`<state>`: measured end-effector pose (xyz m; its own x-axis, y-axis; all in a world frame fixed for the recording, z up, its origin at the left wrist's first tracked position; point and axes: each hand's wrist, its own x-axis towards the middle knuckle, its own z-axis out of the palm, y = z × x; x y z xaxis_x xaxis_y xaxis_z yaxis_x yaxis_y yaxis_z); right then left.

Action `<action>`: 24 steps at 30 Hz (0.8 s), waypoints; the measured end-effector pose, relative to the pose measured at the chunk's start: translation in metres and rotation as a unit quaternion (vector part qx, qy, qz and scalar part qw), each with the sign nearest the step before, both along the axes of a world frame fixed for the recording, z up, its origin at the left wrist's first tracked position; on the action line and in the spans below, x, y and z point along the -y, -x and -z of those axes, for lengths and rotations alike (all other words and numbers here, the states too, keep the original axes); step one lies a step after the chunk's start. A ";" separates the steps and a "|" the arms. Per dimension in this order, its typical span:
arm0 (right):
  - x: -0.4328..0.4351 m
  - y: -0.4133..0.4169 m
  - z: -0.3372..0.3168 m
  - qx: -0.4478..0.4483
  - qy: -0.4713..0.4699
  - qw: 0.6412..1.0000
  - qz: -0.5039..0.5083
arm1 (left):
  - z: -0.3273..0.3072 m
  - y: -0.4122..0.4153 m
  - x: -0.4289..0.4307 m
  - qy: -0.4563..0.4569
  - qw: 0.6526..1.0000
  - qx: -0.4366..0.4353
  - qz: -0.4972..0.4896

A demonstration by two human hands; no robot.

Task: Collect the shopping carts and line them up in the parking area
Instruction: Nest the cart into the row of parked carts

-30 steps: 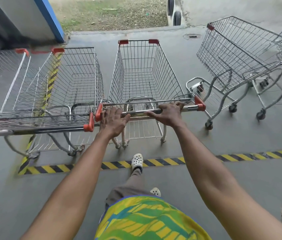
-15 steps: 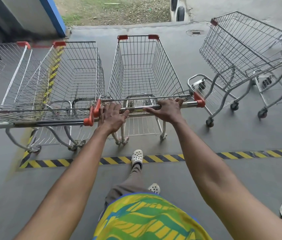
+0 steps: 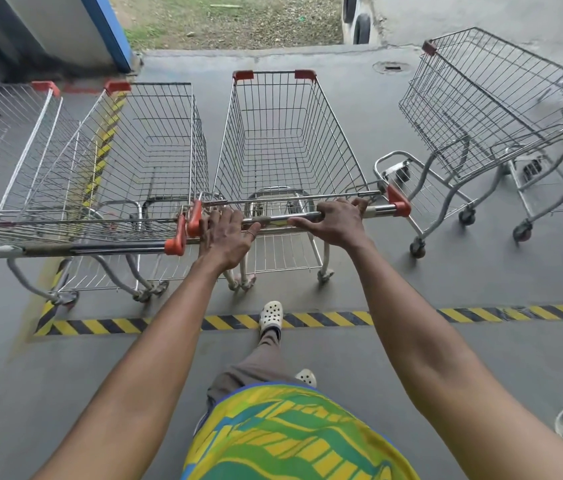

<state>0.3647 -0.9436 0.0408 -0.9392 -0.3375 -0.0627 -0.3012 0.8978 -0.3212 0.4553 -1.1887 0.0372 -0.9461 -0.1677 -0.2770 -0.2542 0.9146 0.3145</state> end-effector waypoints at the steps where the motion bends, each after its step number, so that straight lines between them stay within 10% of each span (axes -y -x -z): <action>1: -0.003 0.000 0.001 -0.001 0.005 1.000 -0.003 | 0.002 0.000 -0.002 0.001 1.000 0.004 -0.003; 24: -0.004 -0.017 0.012 -0.024 -0.012 1.000 0.015 | 0.003 -0.020 -0.002 0.007 0.999 -0.032 0.004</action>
<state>0.3812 -0.9396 0.0287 -0.9510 -0.3082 -0.0252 -0.2886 0.9138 -0.2859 0.4756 -1.1866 0.0344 -0.9630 -0.1642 -0.2138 -0.2273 0.9208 0.3169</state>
